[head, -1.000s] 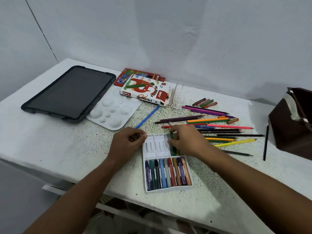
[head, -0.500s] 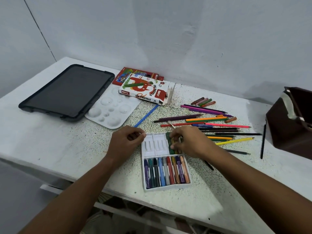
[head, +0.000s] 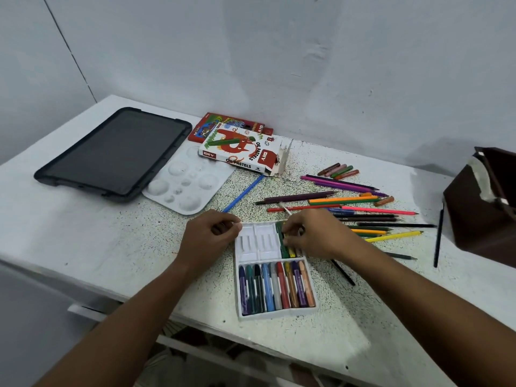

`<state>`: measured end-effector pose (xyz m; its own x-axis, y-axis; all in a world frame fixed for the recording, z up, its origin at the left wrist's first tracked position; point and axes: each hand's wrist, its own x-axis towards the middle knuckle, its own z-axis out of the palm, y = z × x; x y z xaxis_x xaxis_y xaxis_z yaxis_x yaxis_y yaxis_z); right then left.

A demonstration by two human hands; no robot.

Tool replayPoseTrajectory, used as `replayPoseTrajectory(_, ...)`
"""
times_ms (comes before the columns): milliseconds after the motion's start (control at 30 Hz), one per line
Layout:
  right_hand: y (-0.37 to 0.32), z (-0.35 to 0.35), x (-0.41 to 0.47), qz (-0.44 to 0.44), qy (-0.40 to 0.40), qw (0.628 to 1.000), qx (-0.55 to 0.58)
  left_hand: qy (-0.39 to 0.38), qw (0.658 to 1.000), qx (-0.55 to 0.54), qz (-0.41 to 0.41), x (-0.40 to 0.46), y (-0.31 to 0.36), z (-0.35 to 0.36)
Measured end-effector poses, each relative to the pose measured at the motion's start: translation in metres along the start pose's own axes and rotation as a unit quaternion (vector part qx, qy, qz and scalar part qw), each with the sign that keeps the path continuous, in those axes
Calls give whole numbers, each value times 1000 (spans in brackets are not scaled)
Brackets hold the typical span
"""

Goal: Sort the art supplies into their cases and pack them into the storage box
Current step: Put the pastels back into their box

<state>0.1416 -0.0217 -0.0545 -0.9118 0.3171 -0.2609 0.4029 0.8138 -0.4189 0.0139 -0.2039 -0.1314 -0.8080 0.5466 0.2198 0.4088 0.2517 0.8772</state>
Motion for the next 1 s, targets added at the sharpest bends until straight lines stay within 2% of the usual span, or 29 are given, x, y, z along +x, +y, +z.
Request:
replayPoseTrajectory(67,9,-9,9,11,22,999,33,2,1000,-1,1,0,0,0)
replayPoseTrajectory(133,28,-22,25,33,78,996,39,1,1000,3,3,0,1,0)
replayPoseTrajectory(233,68,-45,56,80,185,979,-4,0,1000,9,3,1,1,-1)
replayPoseTrajectory(333,106,-66,76,133,234,962,-44,1,1000,18,8,2,-1,0)
replayPoseTrajectory(567,142,-74,87,110,166,973,-115,5,999,29,18,3,-3,1)
replayPoseTrajectory(1000,153,-72,94,82,157,959,-221,12,999,33,28,4,-5,1)
